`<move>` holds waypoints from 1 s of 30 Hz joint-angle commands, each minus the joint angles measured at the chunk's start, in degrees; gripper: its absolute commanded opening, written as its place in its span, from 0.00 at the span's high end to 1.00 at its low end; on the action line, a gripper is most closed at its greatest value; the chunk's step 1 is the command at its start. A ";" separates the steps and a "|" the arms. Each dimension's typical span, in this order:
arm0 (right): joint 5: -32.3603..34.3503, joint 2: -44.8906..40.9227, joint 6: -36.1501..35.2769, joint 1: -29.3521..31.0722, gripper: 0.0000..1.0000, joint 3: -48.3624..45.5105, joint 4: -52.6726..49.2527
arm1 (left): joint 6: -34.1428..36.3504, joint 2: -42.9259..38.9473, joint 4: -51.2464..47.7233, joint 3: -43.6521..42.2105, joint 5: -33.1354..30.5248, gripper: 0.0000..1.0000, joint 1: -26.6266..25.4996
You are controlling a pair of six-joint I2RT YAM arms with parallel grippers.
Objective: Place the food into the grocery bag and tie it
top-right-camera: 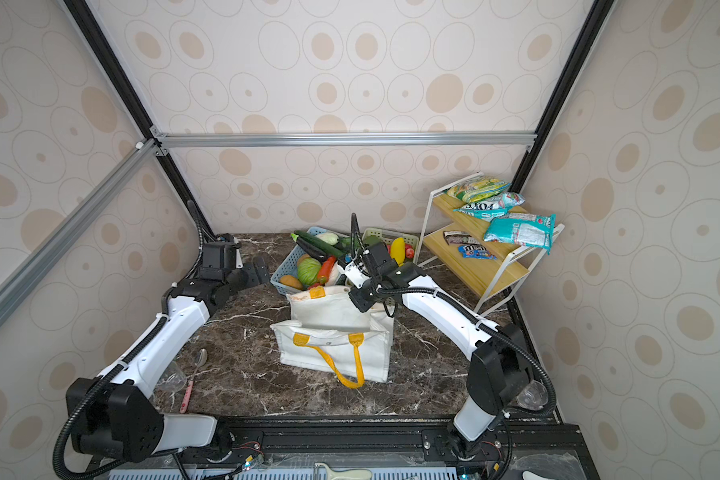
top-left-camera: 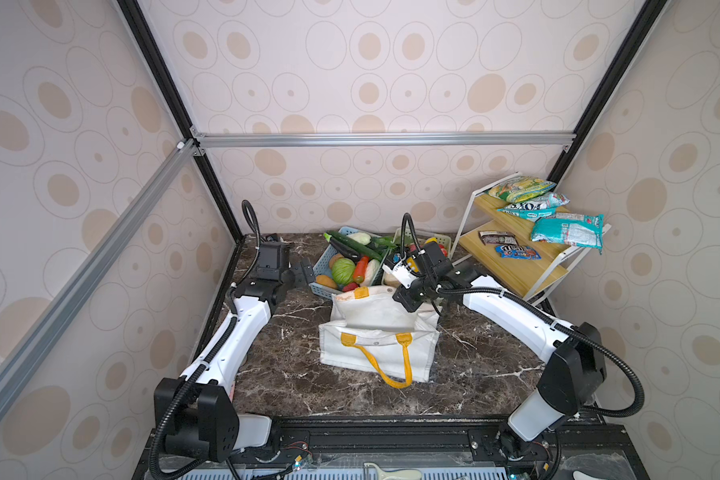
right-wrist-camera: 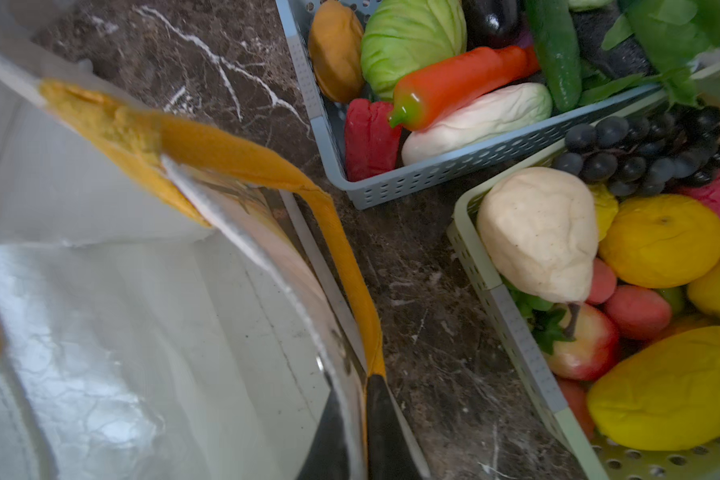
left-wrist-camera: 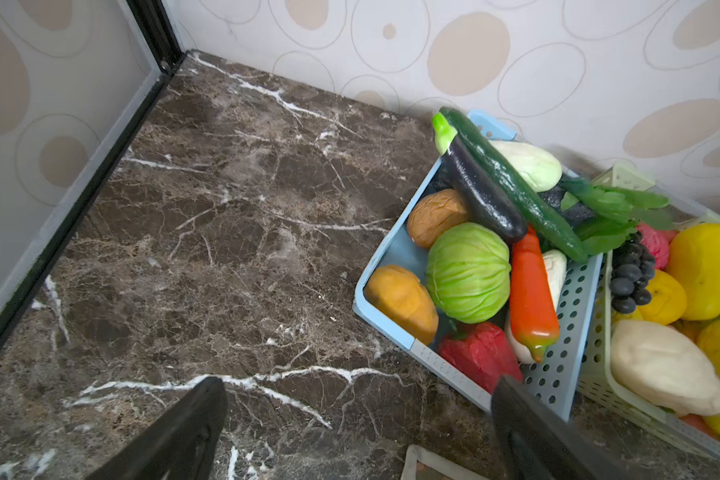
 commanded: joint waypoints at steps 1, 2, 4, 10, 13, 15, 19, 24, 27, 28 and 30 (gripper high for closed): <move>-4.55 -1.69 12.89 0.06 1.00 1.21 4.21 | -0.86 0.22 -3.83 5.32 -2.03 0.01 -0.21; -4.11 -1.67 16.33 0.06 1.00 1.25 5.00 | -0.77 0.58 -4.68 6.59 -1.87 0.01 -0.19; -3.17 -1.31 22.96 0.07 1.00 1.08 6.38 | -0.81 1.32 -6.10 8.48 -1.68 0.01 -0.20; -1.50 -1.60 40.44 0.04 1.00 -2.64 11.62 | 0.44 1.11 -9.72 14.08 -1.33 0.04 -0.95; -2.10 -2.36 46.74 0.11 1.00 -6.02 15.84 | 0.40 0.10 -11.54 15.70 -1.84 0.05 -3.00; -2.00 -2.51 49.65 0.13 1.00 -7.67 17.09 | -0.72 -0.86 -12.97 15.22 -3.80 0.06 -4.82; 0.70 -3.15 51.88 0.24 1.00 -9.75 17.48 | -3.22 -2.97 -17.50 13.66 -7.31 0.07 -8.00; 2.64 -5.07 53.87 0.38 1.00 -11.77 18.88 | -5.95 -7.23 -22.03 10.23 -5.32 0.10 -11.89; 3.87 -5.35 53.78 0.76 1.00 -11.92 18.69 | -7.70 -9.10 -26.33 8.19 -7.35 0.11 -13.82; 4.28 -5.43 53.70 0.87 1.00 -11.95 18.70 | -8.11 -9.89 -27.44 7.49 -7.99 0.11 -14.10; 4.96 -5.36 53.64 0.92 1.00 -11.95 18.50 | -9.31 -11.27 -28.76 6.10 -8.23 0.11 -14.28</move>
